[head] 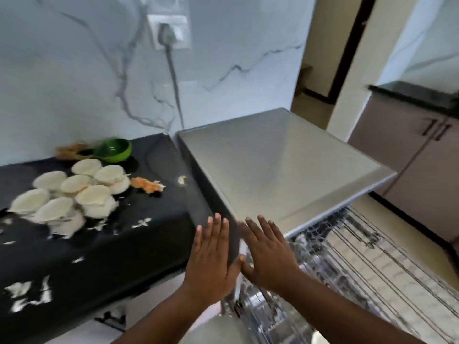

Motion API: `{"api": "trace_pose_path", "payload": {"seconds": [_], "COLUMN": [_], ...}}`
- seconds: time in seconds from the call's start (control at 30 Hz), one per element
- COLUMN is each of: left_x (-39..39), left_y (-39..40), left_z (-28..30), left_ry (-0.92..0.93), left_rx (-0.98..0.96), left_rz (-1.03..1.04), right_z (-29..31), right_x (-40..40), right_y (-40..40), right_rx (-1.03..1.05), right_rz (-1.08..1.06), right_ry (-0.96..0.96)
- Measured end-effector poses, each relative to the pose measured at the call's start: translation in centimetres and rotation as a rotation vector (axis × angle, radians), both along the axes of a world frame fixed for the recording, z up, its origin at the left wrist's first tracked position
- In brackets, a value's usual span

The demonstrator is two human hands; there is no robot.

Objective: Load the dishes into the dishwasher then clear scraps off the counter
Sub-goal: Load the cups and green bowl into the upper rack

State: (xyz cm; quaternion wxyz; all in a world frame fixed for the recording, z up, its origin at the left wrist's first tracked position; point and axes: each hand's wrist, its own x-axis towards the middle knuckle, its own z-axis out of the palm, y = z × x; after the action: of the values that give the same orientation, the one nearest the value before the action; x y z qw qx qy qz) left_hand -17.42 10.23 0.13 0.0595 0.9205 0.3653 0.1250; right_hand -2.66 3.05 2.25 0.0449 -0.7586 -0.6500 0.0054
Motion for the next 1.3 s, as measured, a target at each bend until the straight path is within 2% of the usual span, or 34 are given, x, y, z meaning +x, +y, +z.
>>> {"api": "trace_pose_path", "payload": {"seconds": [0.17,0.23,0.33,0.43,0.53,0.63,0.73,0.87,1.03,1.17,1.3], "left_x": [-10.4,-15.1,-20.9,-25.2,-27.6,-28.4,-27.9,-27.2,-26.0,-25.0,-24.8], "left_y": [5.5,7.6,10.3,12.4,14.1,15.5,16.8,18.6,19.8,19.9,19.2], "left_z": [1.5,2.0,2.3,2.2,2.5,3.2,3.6,3.4,3.3,3.2,3.1], "left_ry": [-0.01,-0.008,-0.059,-0.161,-0.324,-0.505,-0.592,-0.713,-0.814,-0.825,-0.842], "left_rx": [0.057,0.073,0.078,0.036,-0.05,-0.147,-0.214,-0.331,-0.361,-0.353,-0.262], "left_rz": [0.172,0.241,0.312,0.39,0.504,0.631,0.764,0.873,0.944,0.965,0.949], "right_z": [1.7,2.2,2.9,3.3,3.5,3.2,3.2,3.1,2.6,2.5,3.4], "right_x": [-10.2,-14.8,-20.4,-24.1,-26.0,-26.8,-27.0,-27.3,-27.1,-26.5,-25.8], "right_y": [7.3,10.2,13.7,16.7,19.0,21.1,23.0,25.1,26.4,26.7,25.1], "right_rx": [0.079,0.066,0.057,0.065,0.042,0.106,0.198,0.198,0.15,0.108,0.119], "right_rz": [0.131,0.168,0.268,0.286,0.208,0.098,-0.036,-0.161,-0.21,-0.216,-0.211], "right_ry": [0.059,0.041,0.114,0.193,0.294,0.469,0.703,0.947,1.036,1.056,1.125]}}
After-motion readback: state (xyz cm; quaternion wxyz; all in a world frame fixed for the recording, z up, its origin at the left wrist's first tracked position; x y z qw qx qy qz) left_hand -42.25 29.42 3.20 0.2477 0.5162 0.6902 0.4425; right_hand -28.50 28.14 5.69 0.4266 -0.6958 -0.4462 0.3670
